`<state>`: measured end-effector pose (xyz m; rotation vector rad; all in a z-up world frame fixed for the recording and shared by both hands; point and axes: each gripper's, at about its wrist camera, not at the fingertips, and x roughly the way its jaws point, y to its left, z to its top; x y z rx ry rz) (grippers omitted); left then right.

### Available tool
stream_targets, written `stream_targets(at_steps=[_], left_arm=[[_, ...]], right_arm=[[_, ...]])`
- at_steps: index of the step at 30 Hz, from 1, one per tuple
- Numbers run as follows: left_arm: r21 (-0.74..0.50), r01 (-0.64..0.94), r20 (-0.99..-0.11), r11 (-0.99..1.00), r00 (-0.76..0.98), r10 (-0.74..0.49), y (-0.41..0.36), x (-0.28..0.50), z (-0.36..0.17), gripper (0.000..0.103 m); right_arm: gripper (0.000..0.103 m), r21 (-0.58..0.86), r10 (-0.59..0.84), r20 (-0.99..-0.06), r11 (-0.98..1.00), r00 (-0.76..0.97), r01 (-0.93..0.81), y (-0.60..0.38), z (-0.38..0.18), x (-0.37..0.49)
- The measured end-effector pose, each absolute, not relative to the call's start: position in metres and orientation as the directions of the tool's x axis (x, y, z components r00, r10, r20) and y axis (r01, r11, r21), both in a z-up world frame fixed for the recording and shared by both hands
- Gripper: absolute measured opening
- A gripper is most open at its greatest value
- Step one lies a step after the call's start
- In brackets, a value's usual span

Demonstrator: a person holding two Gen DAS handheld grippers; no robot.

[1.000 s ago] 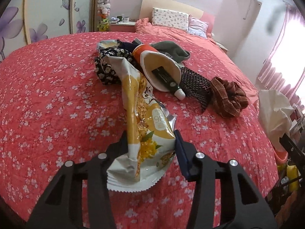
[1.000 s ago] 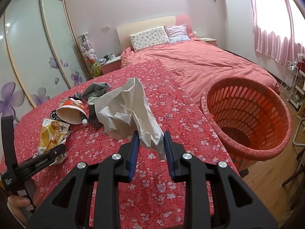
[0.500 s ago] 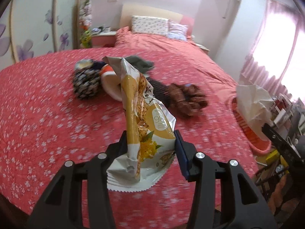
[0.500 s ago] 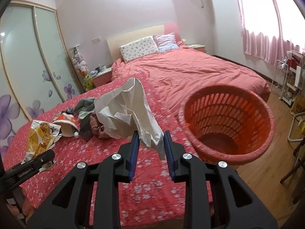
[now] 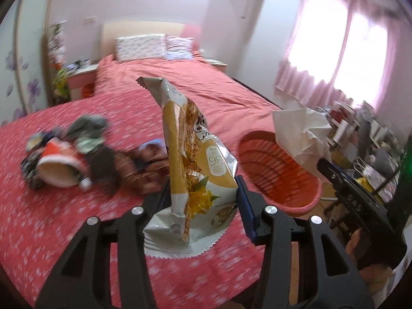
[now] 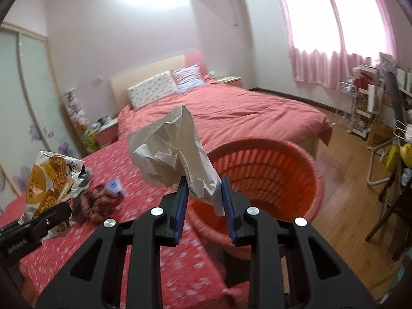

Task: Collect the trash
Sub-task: 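Carry both items over the orange basket and open both tools to drop them, then grasp the brown plaid cloth with the right tool while the left tool grasps the black floral cloth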

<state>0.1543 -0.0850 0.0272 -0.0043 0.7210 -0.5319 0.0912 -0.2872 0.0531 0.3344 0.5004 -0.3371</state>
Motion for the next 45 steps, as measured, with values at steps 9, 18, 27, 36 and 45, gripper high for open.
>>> stream_targets(at_steps=[9, 18, 27, 36, 45], left_arm=[[-0.165, 0.622, -0.631, 0.765, 0.53, -0.567, -0.175, 0.182, 0.017, 0.049], [-0.187, 0.697, -0.665, 0.693, 0.429, -0.611, -0.236, 0.207, -0.016, 0.05], [-0.195, 0.706, -0.709, 0.681, 0.378, -0.595, -0.271, 0.226, -0.047, 0.056], [-0.182, 0.675, -0.734, 0.715, 0.391, -0.556, -0.267, 0.236, -0.059, 0.072], [-0.163, 0.595, -0.72, 0.787, 0.474, -0.507, -0.209, 0.243, -0.041, 0.076]], right_arm=[[0.027, 0.259, -0.323, -0.506, 0.828, 0.8, 0.498, -0.336, 0.047, 0.097], [0.027, 0.305, -0.347, -0.537, 0.77, 0.769, 0.56, -0.375, 0.024, 0.105], [0.029, 0.34, -0.319, -0.582, 0.74, 0.748, 0.58, -0.394, 0.004, 0.109], [0.056, 0.366, -0.275, -0.61, 0.735, 0.743, 0.572, -0.4, -0.002, 0.11], [0.057, 0.301, -0.329, -0.603, 0.75, 0.727, 0.589, -0.396, 0.016, 0.104]])
